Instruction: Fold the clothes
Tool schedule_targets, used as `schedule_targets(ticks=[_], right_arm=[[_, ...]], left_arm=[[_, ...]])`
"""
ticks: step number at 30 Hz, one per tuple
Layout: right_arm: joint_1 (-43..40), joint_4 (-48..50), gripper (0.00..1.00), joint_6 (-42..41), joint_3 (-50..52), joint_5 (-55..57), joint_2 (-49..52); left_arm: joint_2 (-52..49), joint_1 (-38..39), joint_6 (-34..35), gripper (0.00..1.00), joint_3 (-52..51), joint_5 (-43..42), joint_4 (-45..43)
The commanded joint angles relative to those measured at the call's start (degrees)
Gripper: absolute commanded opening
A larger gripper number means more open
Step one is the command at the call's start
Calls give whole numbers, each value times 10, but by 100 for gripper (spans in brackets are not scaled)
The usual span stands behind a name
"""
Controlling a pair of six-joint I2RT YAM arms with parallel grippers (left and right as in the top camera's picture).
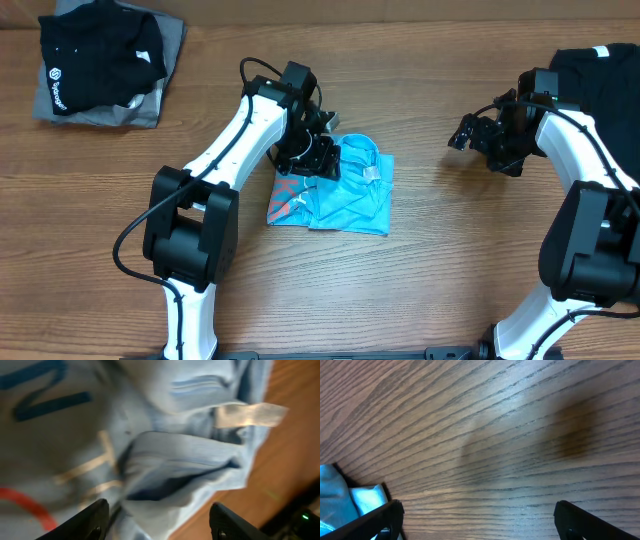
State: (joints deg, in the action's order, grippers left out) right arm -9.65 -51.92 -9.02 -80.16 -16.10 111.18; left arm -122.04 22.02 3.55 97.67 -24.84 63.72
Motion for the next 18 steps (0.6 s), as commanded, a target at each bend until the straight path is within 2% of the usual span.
schedule_targets(ticks=[1, 8, 13, 16, 18], right_arm=[[0, 2, 100, -2, 3, 1, -7], [0, 2, 100, -2, 3, 1, -7], [0, 3, 100, -2, 3, 1, -7], [0, 3, 100, -2, 3, 1, -7], [0, 3, 100, -2, 3, 2, -7]], left_arm=[[-5, -1, 21, 68, -14, 38, -3], [-5, 0, 14, 64, -24, -22, -28], [-5, 6, 7, 53, -24, -37, -33], [-5, 9, 7, 33, -24, -37, -31], [-5, 13, 7, 13, -24, -38, -31]])
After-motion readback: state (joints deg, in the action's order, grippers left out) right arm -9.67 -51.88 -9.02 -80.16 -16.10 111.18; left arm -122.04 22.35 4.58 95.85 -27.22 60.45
